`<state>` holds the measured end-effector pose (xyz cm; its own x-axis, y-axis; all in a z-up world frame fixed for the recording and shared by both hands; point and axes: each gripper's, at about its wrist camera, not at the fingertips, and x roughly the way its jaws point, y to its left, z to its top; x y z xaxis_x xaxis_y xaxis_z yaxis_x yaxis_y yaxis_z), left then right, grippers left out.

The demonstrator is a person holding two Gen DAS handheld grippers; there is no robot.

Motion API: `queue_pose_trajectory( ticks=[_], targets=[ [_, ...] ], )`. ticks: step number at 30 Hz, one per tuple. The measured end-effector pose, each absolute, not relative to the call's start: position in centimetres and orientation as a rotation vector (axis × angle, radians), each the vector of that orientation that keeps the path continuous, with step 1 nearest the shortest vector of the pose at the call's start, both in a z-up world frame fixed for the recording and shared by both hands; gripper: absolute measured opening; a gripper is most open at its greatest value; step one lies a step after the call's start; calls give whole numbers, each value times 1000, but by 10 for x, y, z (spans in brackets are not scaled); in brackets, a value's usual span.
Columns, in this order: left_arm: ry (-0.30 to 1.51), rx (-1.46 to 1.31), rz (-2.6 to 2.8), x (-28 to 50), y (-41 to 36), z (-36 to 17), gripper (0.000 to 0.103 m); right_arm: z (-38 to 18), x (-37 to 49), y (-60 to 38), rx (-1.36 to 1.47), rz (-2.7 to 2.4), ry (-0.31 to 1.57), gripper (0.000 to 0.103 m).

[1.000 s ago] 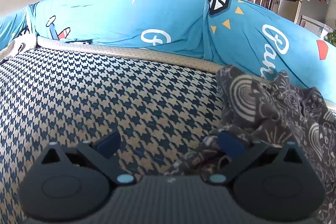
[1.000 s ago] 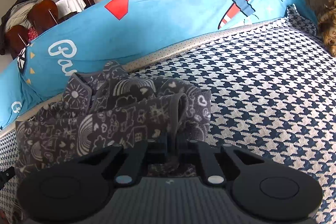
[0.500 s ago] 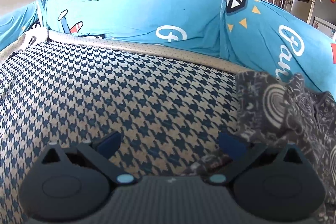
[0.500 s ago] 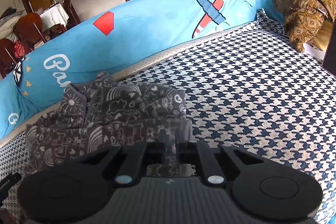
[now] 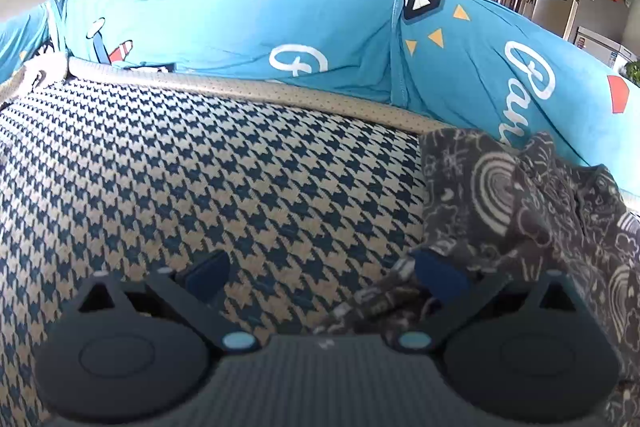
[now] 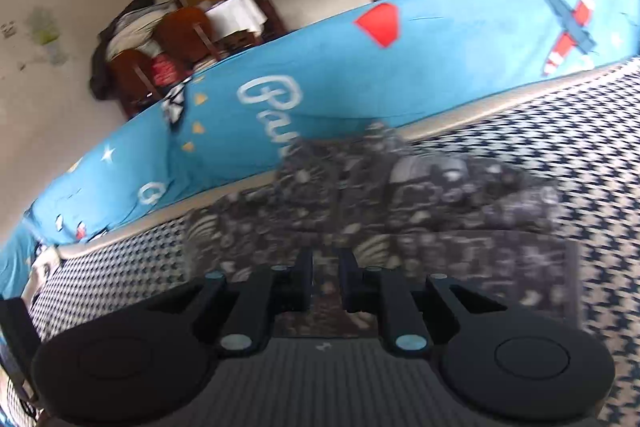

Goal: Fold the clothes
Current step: 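Press the folded fleece flat with the right gripper near the left gripper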

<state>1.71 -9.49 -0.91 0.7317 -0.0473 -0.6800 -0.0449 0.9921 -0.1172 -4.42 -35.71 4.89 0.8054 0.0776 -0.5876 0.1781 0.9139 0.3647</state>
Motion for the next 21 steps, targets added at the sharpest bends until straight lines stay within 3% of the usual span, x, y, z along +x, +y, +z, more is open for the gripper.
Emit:
queue_pose_trajectory(
  ticks=[11,15,21],
  targets=[
    [807,-124,5,24,-95,-17,103,32,20,-304,326,121,629,15],
    [823,-117,14,27,-94,-21,103,21,45,-299,313,100,640,33],
    [857,-138,46,30,-89,-28,103,13,65,-290,282,146,654,34]
  ],
)
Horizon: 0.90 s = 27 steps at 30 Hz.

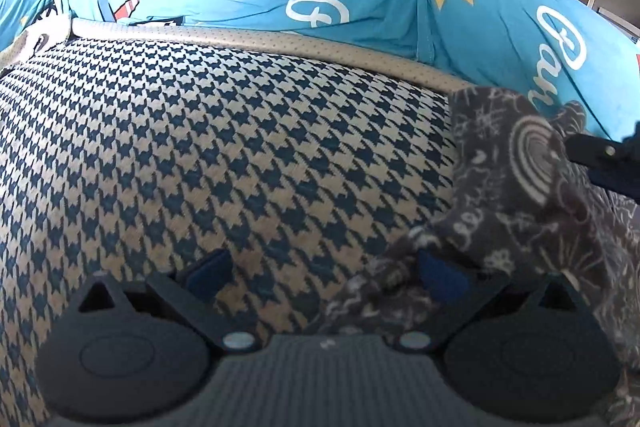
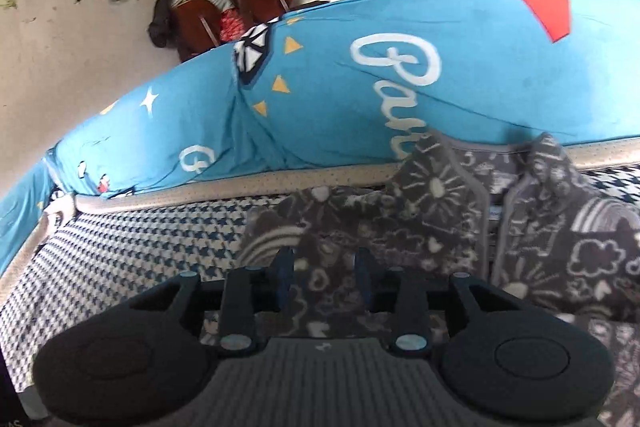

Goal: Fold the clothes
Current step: 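Press the folded fleece flat with the right gripper near the left gripper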

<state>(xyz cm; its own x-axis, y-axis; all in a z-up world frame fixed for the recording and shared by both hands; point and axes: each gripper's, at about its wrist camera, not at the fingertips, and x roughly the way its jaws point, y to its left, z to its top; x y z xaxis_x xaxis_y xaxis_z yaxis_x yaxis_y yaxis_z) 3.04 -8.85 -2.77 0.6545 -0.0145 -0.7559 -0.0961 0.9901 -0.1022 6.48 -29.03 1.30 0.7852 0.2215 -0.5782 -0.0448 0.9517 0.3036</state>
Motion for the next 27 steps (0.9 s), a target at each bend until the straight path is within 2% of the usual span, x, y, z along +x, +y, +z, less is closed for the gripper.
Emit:
queue_pose_trajectory(
  ticks=[7,15,21,27],
  targets=[
    [848,-137,68,28,-88,-29,103,2,73,-269,188,200,665,33],
    [848,-133,92,27,-87,-29,103,-27,87,-275,90,-12,691,32],
    [842,-156,135,27,-79,-28,103,-19,87,-287,162,-94,675,32],
    [804,-149,127,25,-80,-21,103,3,79,-283,235,63,580,32]
  ],
)
